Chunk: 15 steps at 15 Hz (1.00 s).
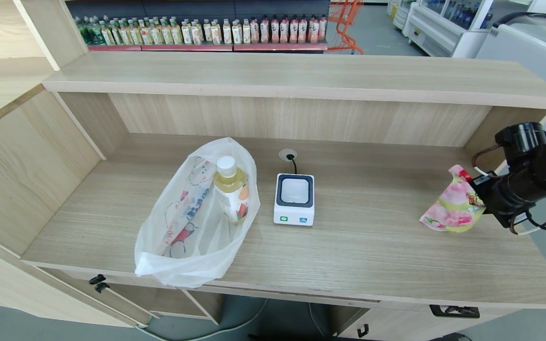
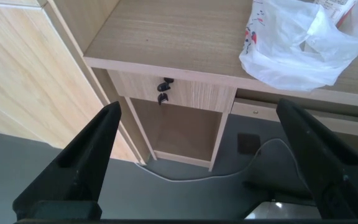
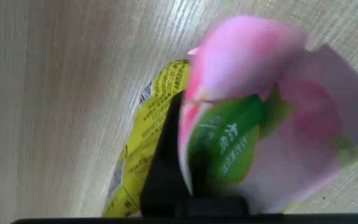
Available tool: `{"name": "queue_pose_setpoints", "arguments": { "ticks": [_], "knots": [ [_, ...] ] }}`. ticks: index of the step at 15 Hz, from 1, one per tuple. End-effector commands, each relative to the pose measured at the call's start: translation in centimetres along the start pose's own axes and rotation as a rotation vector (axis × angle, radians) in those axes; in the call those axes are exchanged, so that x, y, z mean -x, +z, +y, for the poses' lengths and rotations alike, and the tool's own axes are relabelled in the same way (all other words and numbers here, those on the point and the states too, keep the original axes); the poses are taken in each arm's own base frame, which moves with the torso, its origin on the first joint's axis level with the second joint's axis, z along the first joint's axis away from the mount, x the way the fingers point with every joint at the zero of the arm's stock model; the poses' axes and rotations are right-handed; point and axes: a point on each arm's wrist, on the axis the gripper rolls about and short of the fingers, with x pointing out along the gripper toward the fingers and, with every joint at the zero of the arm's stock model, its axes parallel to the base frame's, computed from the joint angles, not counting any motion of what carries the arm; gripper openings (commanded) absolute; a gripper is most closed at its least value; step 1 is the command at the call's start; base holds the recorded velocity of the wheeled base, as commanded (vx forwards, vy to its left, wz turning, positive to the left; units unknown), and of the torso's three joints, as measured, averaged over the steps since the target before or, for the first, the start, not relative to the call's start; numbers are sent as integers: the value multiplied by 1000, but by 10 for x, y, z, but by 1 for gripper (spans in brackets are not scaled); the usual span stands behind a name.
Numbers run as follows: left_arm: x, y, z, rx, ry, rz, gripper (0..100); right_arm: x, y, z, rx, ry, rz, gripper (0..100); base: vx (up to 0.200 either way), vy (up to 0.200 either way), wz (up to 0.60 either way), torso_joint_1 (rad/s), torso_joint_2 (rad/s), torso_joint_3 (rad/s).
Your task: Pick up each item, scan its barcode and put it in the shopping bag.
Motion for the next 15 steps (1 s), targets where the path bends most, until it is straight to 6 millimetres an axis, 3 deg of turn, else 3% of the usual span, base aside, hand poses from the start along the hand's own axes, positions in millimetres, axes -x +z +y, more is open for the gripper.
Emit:
{"name": "queue_pose_setpoints", "arguments": {
  "ticks": [1,2,4,5,6,7,8,9,11,12,14,15],
  "knots": [
    [0,0,0,0,0,0,100,5,-4,4,43,17,3,0,0,0,0,0,0,0],
    [0,0,0,0,0,0,100,18,-2,9,65,66,-12,0,0,0,0,0,0,0],
    [0,0,0,0,0,0,100,61,2,20,189,293,-6,0,0,0,0,0,0,0],
    [0,0,0,0,0,0,100,93,4,18,301,474,27,0,0,0,0,0,0,0],
    [0,0,0,0,0,0,100,111,3,14,402,600,46,0,0,0,0,0,0,0],
    [0,0,0,0,0,0,100,135,0,3,553,777,72,0,0,0,0,0,0,0],
    [0,0,0,0,0,0,100,147,-3,-13,690,938,107,0,0,0,0,0,0,0],
    [0,0,0,0,0,0,100,149,-5,-23,788,1039,115,0,0,0,0,0,0,0],
    [0,0,0,0,0,0,100,135,-22,-59,1190,1483,93,0,0,0,0,0,0,0],
    [0,0,0,0,-1,0,100,135,-27,-64,1261,1627,105,0,0,0,0,0,0,0],
    [0,0,0,0,0,0,100,145,-41,-56,1308,1721,127,0,0,0,0,0,0,0],
    [0,0,0,0,0,0,100,162,-52,-47,1268,1765,231,0,0,0,0,0,0,0]
  ]
}}
